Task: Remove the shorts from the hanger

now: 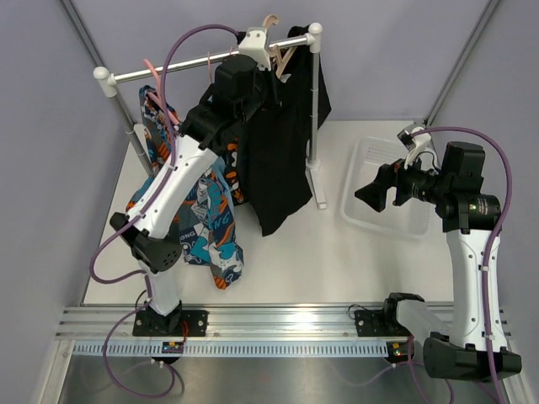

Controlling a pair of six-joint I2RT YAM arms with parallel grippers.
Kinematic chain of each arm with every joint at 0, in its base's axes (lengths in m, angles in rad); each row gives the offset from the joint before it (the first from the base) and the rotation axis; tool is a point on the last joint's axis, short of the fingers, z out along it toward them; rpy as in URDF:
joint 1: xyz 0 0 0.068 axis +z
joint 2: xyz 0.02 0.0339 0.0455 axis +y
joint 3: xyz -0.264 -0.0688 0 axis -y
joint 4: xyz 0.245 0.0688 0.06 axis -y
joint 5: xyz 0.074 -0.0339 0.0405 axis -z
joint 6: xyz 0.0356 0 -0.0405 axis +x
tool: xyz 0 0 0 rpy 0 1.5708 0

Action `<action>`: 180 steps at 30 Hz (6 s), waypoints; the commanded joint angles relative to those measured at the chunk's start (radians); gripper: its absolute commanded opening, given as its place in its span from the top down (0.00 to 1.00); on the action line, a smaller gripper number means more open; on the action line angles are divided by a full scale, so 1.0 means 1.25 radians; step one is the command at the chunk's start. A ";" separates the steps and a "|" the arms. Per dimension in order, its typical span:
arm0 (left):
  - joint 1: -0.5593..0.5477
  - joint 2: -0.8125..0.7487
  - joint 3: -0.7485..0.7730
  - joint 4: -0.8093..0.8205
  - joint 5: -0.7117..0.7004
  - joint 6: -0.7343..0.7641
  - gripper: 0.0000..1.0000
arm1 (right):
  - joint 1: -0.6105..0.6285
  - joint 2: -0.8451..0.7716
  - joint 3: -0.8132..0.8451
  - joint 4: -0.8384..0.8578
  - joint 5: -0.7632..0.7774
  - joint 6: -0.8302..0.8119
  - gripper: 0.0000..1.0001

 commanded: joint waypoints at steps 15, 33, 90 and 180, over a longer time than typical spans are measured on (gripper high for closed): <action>-0.021 -0.426 -0.524 0.094 0.160 0.005 1.00 | 0.118 0.165 0.121 0.023 0.038 0.227 0.07; -0.059 -0.692 -0.869 0.183 0.288 -0.138 1.00 | 0.514 0.323 0.288 0.225 0.395 0.702 0.22; -0.066 -0.741 -0.851 0.143 0.449 -0.066 1.00 | 0.087 0.418 0.331 0.477 0.271 0.544 1.00; -0.067 -0.690 -0.797 0.043 0.100 -0.065 1.00 | -0.140 0.346 0.295 0.428 -0.014 0.357 1.00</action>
